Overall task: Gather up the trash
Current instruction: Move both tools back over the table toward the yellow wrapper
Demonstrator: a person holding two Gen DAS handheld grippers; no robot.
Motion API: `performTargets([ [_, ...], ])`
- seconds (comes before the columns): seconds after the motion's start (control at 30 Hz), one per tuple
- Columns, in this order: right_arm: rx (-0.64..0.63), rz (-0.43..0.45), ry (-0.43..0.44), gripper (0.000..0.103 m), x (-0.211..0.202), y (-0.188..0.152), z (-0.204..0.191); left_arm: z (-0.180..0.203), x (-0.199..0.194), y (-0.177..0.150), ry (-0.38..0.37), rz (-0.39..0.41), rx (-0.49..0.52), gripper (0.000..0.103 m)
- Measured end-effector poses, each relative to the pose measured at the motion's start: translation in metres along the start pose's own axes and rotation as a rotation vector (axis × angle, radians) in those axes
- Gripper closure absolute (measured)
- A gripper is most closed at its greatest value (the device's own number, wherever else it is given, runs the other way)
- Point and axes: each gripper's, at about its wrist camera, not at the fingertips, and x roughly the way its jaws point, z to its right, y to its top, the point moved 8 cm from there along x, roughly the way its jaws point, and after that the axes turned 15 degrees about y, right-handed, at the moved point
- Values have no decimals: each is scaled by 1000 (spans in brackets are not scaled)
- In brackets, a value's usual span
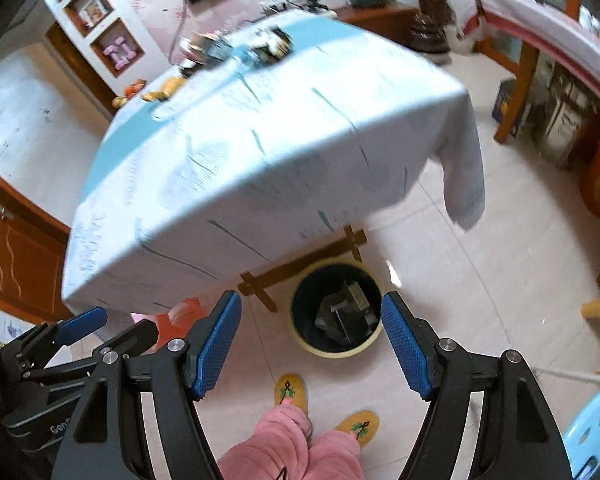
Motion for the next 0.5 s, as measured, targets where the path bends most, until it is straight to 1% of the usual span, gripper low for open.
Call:
performTargets([
  [0.03,-9,4,3,29,-6,3,-7,-6,-11,4,3,15,-12,31],
  [0.2,-57,18,14,29,-35,18,-41,-23,-37,18,10,47,-51,31],
  [0.5,-104,45,39,30,-58,38,-77,-39,-52,38,22,73,-108,31],
])
